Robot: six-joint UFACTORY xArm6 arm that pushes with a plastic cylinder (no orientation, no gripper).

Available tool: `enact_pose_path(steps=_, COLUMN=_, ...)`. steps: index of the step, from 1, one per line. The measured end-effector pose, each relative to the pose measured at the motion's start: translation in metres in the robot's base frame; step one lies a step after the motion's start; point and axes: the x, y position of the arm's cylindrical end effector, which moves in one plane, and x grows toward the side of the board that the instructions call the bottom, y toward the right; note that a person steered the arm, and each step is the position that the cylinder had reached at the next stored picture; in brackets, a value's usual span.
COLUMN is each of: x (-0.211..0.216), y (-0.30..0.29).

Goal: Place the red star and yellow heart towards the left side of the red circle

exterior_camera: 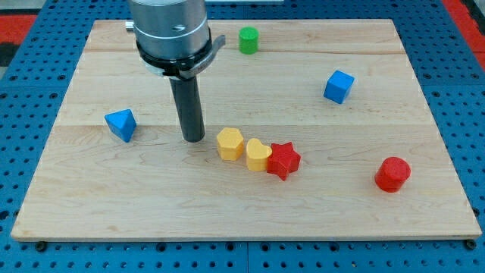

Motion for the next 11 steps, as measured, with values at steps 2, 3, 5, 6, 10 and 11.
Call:
enact_pose_path(steps=2, x=0.012, y=0.049)
enact_pose_path(steps=3, x=0.012, y=0.045)
enact_pose_path(steps=5, x=0.020, y=0.044)
enact_pose_path(steps=6, x=0.025, y=0.059)
enact_pose_path(steps=10, x=0.048, y=0.160)
enact_pose_path(steps=11, x=0.076, y=0.082)
